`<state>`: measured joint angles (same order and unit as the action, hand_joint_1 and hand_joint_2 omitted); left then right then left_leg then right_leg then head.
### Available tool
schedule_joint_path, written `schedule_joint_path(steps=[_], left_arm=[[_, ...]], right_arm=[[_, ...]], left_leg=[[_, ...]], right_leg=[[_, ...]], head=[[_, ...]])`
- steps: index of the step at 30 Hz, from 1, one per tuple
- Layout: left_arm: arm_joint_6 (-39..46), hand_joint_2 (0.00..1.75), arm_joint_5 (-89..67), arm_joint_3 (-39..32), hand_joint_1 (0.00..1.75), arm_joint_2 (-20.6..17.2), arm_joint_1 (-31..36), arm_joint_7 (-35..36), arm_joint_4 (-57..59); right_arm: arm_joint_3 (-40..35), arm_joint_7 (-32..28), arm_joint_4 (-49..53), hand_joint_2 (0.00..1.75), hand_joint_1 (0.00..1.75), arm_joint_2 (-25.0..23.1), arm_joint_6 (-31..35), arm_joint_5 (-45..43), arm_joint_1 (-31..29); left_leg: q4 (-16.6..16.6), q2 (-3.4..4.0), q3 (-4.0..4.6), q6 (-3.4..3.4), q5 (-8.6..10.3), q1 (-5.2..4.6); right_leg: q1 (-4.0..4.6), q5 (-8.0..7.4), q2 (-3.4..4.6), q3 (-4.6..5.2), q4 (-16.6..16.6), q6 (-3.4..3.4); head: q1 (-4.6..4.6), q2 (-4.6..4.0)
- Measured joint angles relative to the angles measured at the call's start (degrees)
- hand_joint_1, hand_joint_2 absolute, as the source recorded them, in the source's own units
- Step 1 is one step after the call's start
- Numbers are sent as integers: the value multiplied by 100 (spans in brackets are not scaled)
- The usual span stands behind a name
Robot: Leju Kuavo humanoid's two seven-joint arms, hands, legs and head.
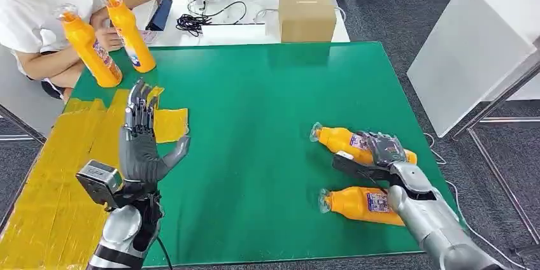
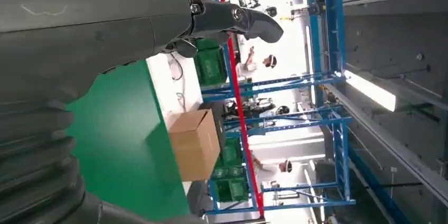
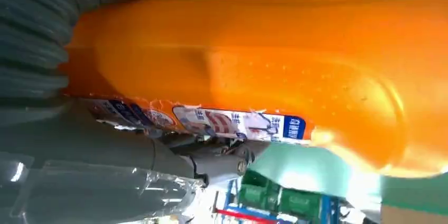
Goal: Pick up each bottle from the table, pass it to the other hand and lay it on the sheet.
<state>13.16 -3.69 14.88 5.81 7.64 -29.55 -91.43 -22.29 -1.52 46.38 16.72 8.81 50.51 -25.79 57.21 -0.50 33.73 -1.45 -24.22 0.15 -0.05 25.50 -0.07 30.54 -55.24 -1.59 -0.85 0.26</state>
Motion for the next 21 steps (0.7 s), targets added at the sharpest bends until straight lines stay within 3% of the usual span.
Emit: schedule_joint_path(steps=[4,9,14,21], left_arm=[[-70,175,-68,-11,0,0,-149,79,-107],[-83,175,-85,-13,0,2,-247,87,-179],[-269,175,-109,-7,0,0,-264,223,-197],[-555,175,-219,164,0,-39,-180,557,-181]], right_arm=[[547,51,868,175,175,-244,875,4,440],[1003,79,1620,175,175,-474,1018,17,695],[1416,-649,2459,175,175,-809,1797,-691,1100],[1694,-1256,3833,175,175,-1412,2000,-1667,1624]], left_leg=[[-1,1,7,0,-1,0],[-1,-4,13,1,0,1],[-1,-3,16,0,0,0],[-2,3,24,1,0,1]], right_leg=[[1,1,0,9,-1,0],[1,2,-2,15,-1,0],[0,2,-2,17,-1,0],[0,2,1,31,-1,0]], head=[[2,0],[2,0],[0,0],[2,0]])
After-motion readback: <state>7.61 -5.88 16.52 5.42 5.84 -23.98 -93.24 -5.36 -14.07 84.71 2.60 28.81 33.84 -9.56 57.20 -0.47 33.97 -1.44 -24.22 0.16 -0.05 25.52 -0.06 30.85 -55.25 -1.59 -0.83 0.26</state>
